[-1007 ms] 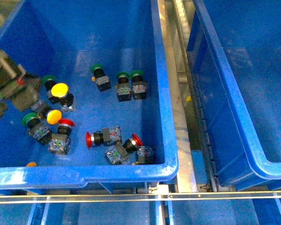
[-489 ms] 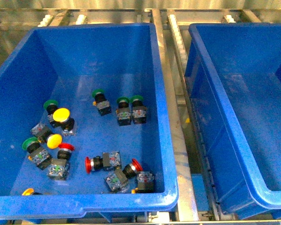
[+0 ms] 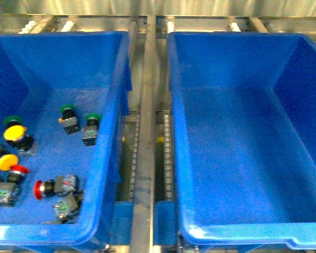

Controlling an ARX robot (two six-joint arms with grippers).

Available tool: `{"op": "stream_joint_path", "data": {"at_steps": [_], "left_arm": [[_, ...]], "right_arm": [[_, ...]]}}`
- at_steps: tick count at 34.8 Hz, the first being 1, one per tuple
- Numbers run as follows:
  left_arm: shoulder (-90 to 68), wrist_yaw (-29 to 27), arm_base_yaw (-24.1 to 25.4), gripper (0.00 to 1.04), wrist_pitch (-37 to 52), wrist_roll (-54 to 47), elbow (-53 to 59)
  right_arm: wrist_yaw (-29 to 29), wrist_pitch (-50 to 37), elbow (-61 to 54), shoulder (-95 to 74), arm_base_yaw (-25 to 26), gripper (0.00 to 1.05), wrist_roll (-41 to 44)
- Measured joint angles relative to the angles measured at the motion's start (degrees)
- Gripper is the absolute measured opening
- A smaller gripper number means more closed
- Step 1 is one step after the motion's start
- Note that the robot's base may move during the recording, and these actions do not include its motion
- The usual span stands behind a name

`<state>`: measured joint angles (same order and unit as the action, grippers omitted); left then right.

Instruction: Pick red and yellow buttons and place in box

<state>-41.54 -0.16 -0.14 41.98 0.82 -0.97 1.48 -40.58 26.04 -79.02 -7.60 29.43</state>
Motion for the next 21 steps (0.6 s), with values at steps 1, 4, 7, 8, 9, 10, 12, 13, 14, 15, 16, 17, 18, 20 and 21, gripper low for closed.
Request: {"op": "stream_joint_path", "data": {"at_steps": [1,4,7,8,9,10,12,13,14,15,16,17,18,20,21], "left_arm": [[2.89,0.13,-0.02,0.02,-3.96,-0.02,0.0],[9.09,0.13,-0.02,0.02,-10.32,-0.13,0.0],[13.2,0.13,-0.02,0.02,-13.84,-0.17,0.0],[14.16,0.13,-0.02,0.02,-14.75,-0.17,0.0],[15.04,0.13,-0.02,0.02,-15.74,-0.17,0.0],[16.2,0.15,-0.02,0.02,-16.92,-0.17,0.0],[18.05,0.13,-0.02,0.02,-18.49,-0.2,0.0],[18.84,0.15,-0.02,0.02,-19.3,-0.2,0.0],[19.54,0.11,-0.02,0.02,-20.13,-0.2,0.0],[20.37,0.15,-0.02,0.02,-20.81,-0.2,0.0],[20.87,0.17,-0.02,0.02,-21.35,-0.2,0.0],[21.35,0.15,-0.02,0.02,-21.79,-0.2,0.0],[21.9,0.15,-0.02,0.02,-22.25,-0.2,0.0],[23.02,0.15,-0.02,0.03,-23.45,-0.15,0.0],[23.28,0.15,-0.02,0.06,-23.65,-0.17,0.0]], "right_arm": [[-0.04,0.11,-0.02,0.15,-0.02,0.35,-0.11],[-0.66,0.11,-0.33,0.35,-0.28,0.35,-0.28],[-0.68,0.15,-0.63,0.79,-0.7,0.35,-0.39],[-0.68,0.15,-0.66,0.9,-0.81,0.35,-0.44],[-0.68,0.17,-0.81,0.98,-0.96,0.35,-0.57],[-0.81,0.2,-0.98,1.09,-1.03,0.35,-0.63],[-0.85,0.26,-1.42,1.46,-1.18,0.34,-0.87],[-0.87,0.33,-1.51,1.55,-1.25,0.34,-1.01],[-0.85,0.44,-1.66,1.62,-1.33,0.34,-1.05],[-0.9,0.46,-1.79,1.7,-1.42,0.34,-1.07],[-0.76,0.44,-1.88,1.73,-1.46,0.34,-1.22],[-0.66,0.39,-1.97,1.75,-1.51,0.34,-1.27],[-0.66,0.39,-2.05,1.75,-1.53,0.34,-1.29],[-0.66,0.31,-2.21,1.75,-1.68,0.34,-1.36],[-0.63,0.28,-2.23,1.75,-1.73,0.34,-1.36]]}}
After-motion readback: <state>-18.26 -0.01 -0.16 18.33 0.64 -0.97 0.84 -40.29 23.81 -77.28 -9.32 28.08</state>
